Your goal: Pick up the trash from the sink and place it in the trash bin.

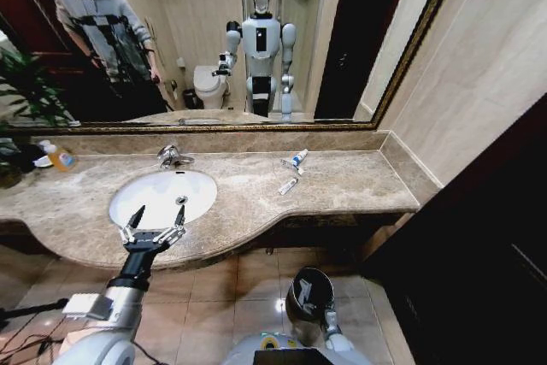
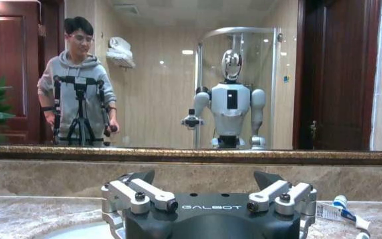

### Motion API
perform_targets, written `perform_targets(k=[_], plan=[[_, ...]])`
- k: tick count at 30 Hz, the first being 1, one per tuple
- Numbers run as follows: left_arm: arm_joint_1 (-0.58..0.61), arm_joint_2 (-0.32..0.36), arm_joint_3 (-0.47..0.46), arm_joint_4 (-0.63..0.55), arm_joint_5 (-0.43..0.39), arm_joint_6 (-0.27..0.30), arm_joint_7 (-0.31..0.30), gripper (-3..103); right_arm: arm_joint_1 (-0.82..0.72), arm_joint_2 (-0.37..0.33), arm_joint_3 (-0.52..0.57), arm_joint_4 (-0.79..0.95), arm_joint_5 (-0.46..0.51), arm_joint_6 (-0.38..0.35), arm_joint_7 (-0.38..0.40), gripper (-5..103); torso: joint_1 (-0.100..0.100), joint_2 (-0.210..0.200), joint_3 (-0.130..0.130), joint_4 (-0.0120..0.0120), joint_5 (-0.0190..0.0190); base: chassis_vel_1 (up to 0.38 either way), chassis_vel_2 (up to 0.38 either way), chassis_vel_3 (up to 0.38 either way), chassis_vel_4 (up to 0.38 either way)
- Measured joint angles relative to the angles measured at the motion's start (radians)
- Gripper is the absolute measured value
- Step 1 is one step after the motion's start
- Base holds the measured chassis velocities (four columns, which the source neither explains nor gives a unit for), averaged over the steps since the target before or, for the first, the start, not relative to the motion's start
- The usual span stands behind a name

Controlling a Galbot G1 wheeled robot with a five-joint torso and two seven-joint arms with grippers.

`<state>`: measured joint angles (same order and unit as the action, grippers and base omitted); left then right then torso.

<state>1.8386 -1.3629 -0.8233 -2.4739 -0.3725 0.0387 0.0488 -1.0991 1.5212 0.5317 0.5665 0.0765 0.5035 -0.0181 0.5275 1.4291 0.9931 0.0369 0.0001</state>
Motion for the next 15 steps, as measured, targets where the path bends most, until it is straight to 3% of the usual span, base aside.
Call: perform_targets(k=[3, 5, 7, 9, 12, 15], plan=[[0.0, 0.0, 0.0, 0.0, 0.0, 0.0, 0.0, 100, -0.031, -0.007, 0.002, 0.076, 0.008, 0.009, 0.016, 100, 0.0, 0.0, 0.0, 0.0001, 0.0003, 0.0, 0.0, 0.0, 0.0], [0.0, 0.0, 0.0, 0.0, 0.0, 0.0, 0.0, 100, -0.137, -0.025, 0.013, 0.311, 0.068, -0.077, 0.016, 100, 0.0, 0.0, 0.0, 0.0, 0.0002, 0.0, 0.0, 0.0, 0.0], [0.0, 0.0, 0.0, 0.0, 0.0, 0.0, 0.0, 100, -0.174, -0.033, 0.015, 0.388, 0.087, -0.102, 0.016, 100, 0.0, 0.0, 0.0, -0.0001, 0.0004, 0.0, 0.0, 0.0, 0.0], [0.0, 0.0, 0.0, 0.0, 0.0, 0.0, 0.0, 100, -0.297, -0.052, 0.034, 0.683, 0.119, -0.195, 0.014, 100, 0.0, 0.0, 0.0, 0.0, -0.0002, 0.0, 0.0, 0.0, 0.0], [0.0, 0.0, 0.0, 0.0, 0.0, 0.0, 0.0, 100, -0.407, -0.057, 0.045, 0.909, 0.157, -0.279, -0.026, 100, 0.0, 0.0, 0.0, -0.0001, -0.0001, 0.0, 0.0, 0.0, 0.0], [0.0, 0.0, 0.0, 0.0, 0.0, 0.0, 0.0, 100, -0.576, -0.061, 0.041, 1.189, 0.198, -0.353, -0.124, 100, 0.0, 0.0, 0.0, -0.0002, -0.0001, 0.0, 0.0, 0.0, 0.0]])
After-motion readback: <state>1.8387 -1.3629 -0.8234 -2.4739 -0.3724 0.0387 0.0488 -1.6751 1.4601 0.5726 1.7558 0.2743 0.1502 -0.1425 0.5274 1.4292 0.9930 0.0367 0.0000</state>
